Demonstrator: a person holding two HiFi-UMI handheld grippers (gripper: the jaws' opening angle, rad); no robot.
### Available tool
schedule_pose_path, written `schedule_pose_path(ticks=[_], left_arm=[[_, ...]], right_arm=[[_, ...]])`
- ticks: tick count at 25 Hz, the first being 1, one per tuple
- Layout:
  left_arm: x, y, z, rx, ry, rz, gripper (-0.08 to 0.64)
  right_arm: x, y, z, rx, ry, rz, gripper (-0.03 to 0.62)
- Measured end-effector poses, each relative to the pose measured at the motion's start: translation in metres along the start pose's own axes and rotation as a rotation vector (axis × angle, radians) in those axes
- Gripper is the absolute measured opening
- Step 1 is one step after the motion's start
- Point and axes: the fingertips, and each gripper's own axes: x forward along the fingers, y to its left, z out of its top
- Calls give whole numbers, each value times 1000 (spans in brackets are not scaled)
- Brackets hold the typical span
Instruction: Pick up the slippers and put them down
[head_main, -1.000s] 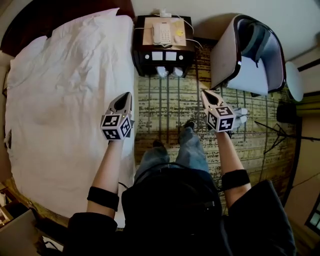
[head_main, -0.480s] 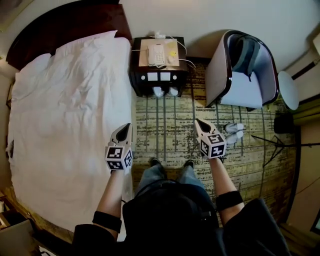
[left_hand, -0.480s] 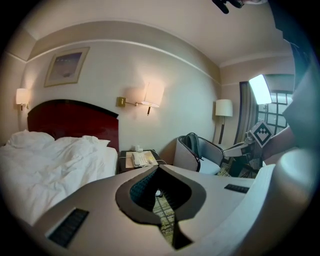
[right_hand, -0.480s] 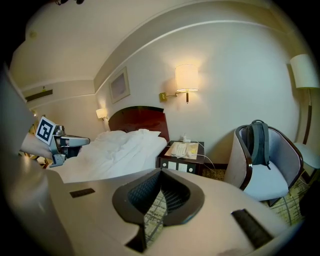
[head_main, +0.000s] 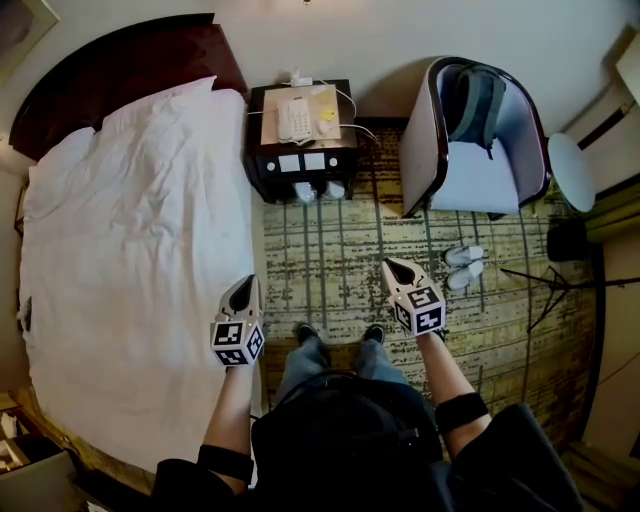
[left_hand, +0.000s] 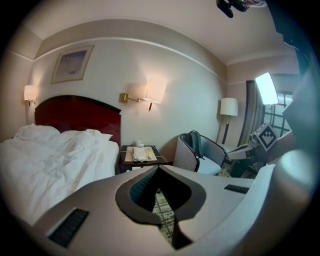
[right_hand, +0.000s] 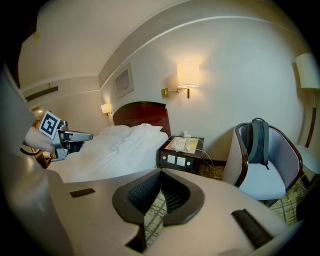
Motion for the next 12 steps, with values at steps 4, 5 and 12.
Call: schedule_pose_path(ticks=[4, 5, 12], left_arm=[[0, -8, -1, 18, 5, -8, 3], [1, -9, 0, 12, 0, -13, 3], [8, -15, 5, 17, -6, -29, 3]], right_arm=[[-7, -12, 1, 8, -5, -14, 2], [-7, -14, 2, 8, -6, -16, 2], [-7, -14, -5, 15, 8, -13, 2]])
